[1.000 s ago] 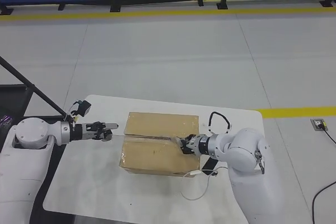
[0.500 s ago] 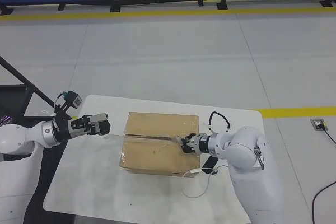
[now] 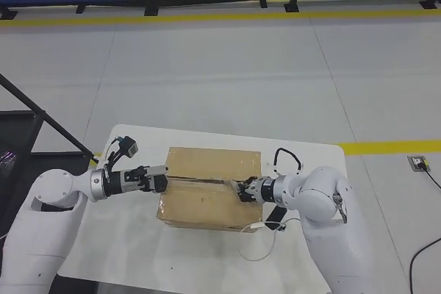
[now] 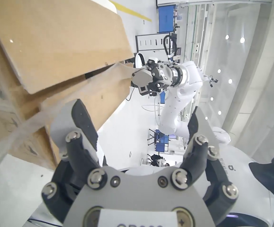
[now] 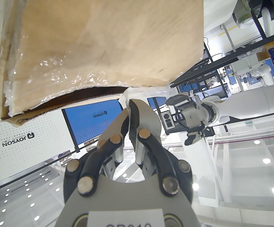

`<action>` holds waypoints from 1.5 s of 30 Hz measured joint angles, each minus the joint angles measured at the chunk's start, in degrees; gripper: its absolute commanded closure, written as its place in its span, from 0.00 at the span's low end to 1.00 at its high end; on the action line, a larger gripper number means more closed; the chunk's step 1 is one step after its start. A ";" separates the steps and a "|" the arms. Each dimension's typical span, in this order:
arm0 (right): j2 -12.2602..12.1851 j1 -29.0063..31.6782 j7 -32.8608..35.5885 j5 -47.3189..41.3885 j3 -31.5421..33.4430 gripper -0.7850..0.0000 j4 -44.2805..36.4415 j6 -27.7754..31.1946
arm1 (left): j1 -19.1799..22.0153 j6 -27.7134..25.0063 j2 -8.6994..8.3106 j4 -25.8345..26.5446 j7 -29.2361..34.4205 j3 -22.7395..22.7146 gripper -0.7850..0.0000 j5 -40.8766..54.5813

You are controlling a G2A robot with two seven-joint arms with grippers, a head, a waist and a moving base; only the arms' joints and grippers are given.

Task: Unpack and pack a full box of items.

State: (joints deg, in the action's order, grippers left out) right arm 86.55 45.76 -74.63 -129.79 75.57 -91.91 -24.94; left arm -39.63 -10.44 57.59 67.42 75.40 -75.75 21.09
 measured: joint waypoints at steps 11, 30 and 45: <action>-0.90 -0.50 1.36 -0.32 -1.74 1.00 -0.14 -0.92 | 3.18 -3.64 1.15 -5.85 -3.42 4.06 0.00 1.53; -2.04 -3.06 4.70 -0.59 -4.40 1.00 3.13 -0.33 | 4.20 -6.35 1.89 -8.33 -5.72 7.20 0.00 1.65; -3.48 -2.33 5.00 -1.55 -2.81 0.00 2.02 0.81 | 5.18 -7.25 2.45 -10.70 -6.95 8.73 0.00 2.47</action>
State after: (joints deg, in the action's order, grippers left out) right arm 83.07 43.43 -69.63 -131.34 72.75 -89.89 -24.13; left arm -34.45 -17.69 60.03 56.72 68.45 -67.02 23.56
